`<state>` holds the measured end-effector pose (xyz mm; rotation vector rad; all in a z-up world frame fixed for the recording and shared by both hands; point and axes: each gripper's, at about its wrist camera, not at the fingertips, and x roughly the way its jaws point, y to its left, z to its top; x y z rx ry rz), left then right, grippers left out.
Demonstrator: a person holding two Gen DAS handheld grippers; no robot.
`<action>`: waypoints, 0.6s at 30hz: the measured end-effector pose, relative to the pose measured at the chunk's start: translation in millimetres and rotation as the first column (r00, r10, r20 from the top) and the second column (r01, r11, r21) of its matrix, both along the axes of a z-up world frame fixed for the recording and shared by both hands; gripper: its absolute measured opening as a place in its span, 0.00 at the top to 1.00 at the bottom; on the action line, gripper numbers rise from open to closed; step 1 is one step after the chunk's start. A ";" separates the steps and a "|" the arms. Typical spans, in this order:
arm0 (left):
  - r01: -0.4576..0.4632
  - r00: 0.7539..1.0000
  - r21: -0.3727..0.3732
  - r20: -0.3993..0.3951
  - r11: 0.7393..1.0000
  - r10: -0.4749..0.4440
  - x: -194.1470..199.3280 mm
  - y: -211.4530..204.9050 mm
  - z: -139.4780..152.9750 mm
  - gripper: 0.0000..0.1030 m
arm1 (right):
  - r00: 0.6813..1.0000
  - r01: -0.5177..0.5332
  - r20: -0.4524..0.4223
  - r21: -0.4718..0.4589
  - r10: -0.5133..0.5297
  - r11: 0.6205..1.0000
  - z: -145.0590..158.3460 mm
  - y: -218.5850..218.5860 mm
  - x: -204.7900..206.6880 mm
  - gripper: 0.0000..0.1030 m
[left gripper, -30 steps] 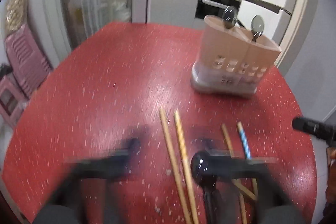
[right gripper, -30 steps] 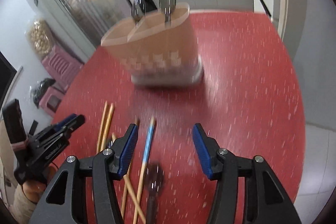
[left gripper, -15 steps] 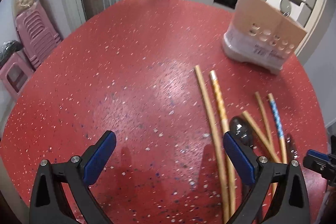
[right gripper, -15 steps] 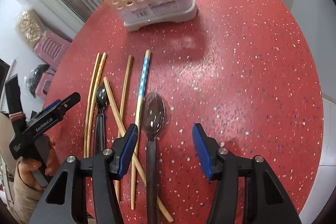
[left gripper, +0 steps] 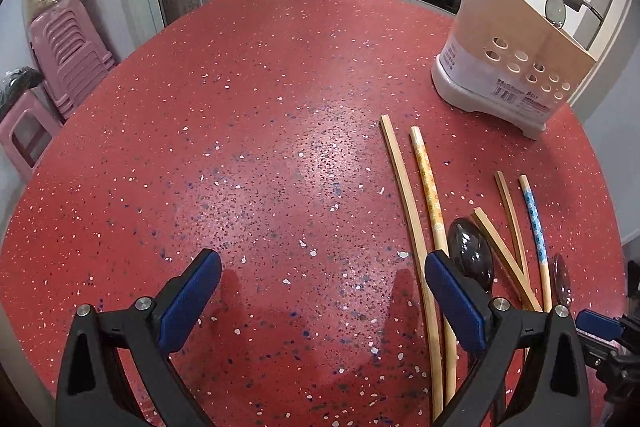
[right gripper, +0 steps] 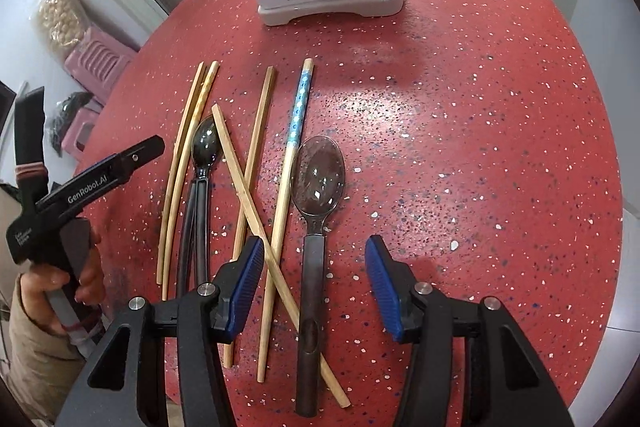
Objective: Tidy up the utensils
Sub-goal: 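Move both open tools back down over the remaining utensils, then close the right tool on a dark spoon while the left tool grasps a plain wooden chopstick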
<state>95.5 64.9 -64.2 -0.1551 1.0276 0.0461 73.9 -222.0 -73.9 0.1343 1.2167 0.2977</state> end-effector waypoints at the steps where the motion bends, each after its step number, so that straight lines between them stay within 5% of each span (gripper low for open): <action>1: -0.002 1.000 -0.004 -0.004 1.000 0.002 1.5 0.5 -0.5 0.00 | 1.000 0.001 -0.002 -0.004 -0.001 1.000 -0.8 0.3 0.4 0.46; 18: 0.011 1.000 0.027 -0.015 1.000 -0.010 24.0 -8.9 -8.5 0.00 | 0.997 -0.065 0.029 -0.184 0.071 0.981 -4.2 22.0 1.4 0.60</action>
